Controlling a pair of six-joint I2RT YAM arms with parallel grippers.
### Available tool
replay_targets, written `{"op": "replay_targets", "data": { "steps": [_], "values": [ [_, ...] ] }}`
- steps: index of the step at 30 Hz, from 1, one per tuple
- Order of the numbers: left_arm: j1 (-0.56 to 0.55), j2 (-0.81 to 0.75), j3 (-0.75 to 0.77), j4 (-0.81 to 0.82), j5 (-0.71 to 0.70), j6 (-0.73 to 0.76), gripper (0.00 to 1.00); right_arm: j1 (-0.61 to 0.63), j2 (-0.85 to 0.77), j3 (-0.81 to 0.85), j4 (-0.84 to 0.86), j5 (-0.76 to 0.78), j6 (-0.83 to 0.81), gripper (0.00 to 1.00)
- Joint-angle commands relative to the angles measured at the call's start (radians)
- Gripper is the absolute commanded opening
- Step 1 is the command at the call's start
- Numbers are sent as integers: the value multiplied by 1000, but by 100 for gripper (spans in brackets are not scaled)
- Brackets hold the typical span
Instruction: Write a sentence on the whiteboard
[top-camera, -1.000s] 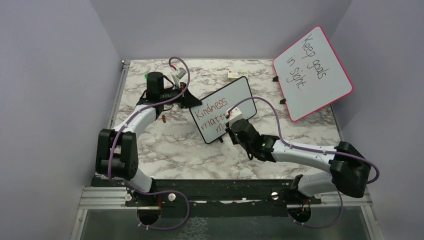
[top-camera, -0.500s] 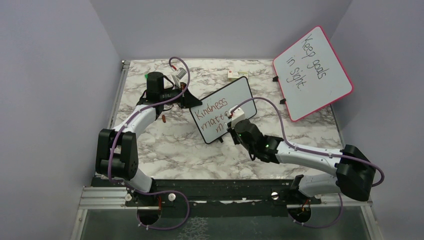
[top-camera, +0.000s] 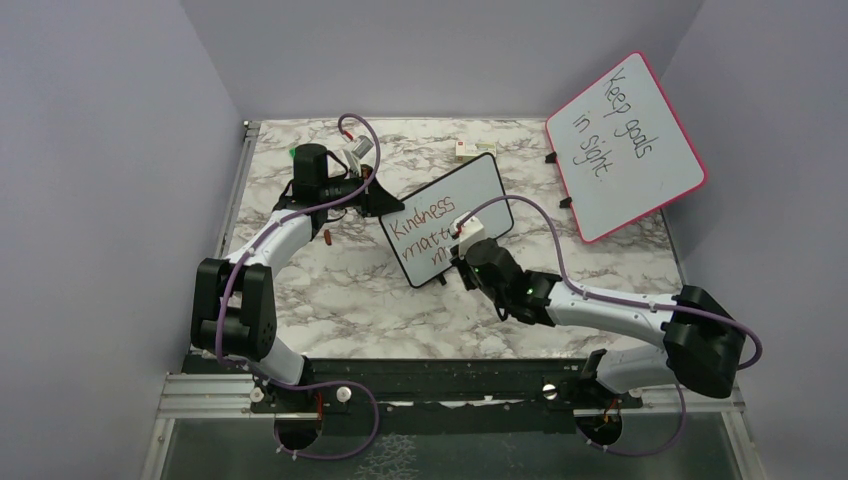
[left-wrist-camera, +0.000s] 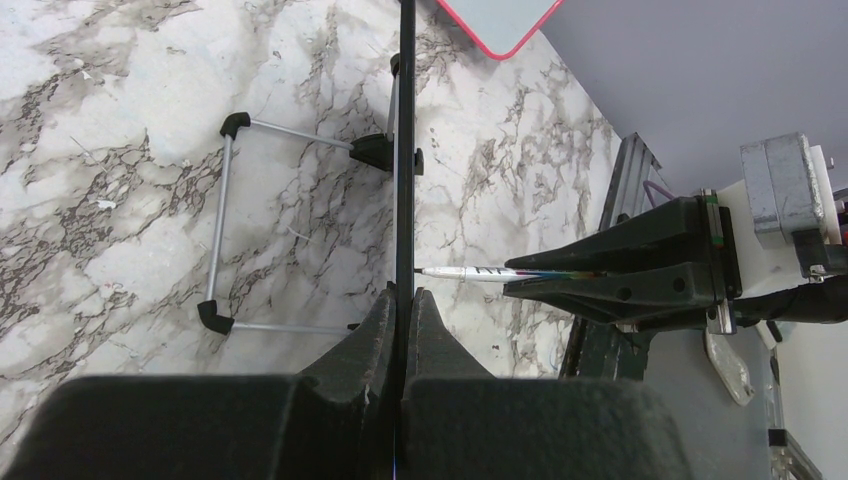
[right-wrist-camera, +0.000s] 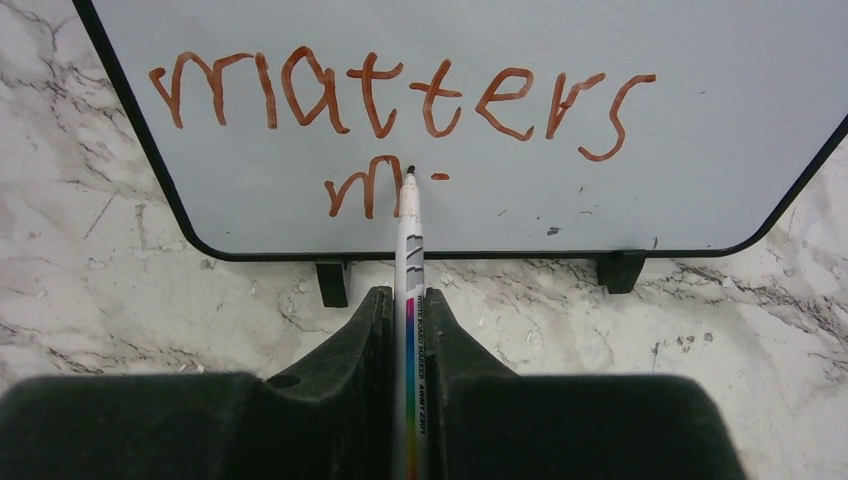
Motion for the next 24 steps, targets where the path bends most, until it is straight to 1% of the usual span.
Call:
{"op": "replay_targets", "data": {
  "steps": [1,14,24],
  "values": [
    [0,-6,-1,-78,-31,28,0,-1,14,8,56,9,-13,1],
    [0,-4,-1,-78,-30,28,0,-1,38,-6,-50,-4,13,1],
    [0,-4,-1,-78,-30,28,0,-1,31,-24,-58,27,13,1]
  ]
}}
